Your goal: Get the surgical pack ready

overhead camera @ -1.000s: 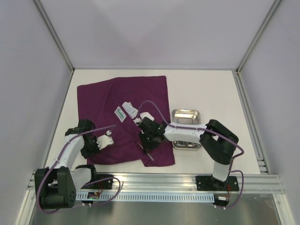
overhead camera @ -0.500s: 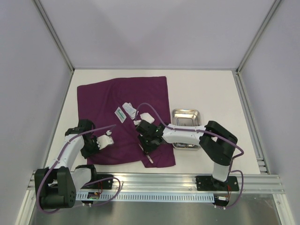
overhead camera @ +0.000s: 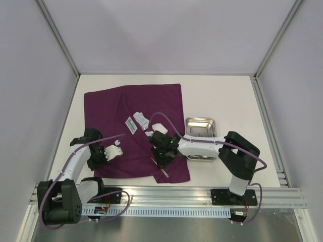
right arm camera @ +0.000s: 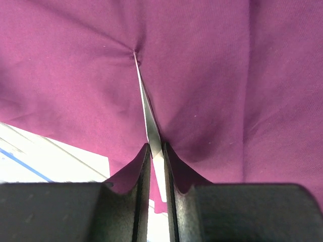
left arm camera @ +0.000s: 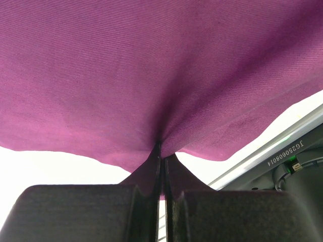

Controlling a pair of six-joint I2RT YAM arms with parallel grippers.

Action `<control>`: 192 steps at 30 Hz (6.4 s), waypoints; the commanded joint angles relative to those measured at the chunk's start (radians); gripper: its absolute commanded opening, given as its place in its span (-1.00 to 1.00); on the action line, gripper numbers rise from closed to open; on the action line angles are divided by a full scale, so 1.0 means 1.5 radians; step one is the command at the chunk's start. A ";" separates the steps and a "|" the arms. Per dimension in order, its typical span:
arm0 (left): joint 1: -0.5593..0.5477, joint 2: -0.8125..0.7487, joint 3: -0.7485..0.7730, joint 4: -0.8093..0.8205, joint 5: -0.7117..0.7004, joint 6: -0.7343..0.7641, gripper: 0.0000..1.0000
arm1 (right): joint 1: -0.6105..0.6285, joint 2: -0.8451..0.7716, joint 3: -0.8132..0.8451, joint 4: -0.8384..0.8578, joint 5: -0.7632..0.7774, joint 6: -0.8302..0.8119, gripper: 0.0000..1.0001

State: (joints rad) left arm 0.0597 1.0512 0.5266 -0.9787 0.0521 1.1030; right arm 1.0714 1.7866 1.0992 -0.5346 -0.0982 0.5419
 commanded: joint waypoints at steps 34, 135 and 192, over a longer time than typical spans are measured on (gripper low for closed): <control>-0.302 0.231 0.130 0.245 0.054 -0.330 -0.13 | 0.013 -0.004 -0.014 -0.009 0.026 0.030 -0.44; -0.022 0.082 0.156 0.063 0.037 -0.219 -0.20 | -0.601 -0.264 -0.308 0.133 -0.100 -0.077 -0.80; -0.287 0.460 0.382 0.176 0.229 -0.508 0.11 | -0.308 0.240 0.225 0.114 -0.311 -0.090 -0.22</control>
State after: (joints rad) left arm -0.3614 1.7420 1.0691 -0.7383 0.3904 0.3496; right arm 0.5980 2.1231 1.4586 -0.4000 -0.5198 0.3794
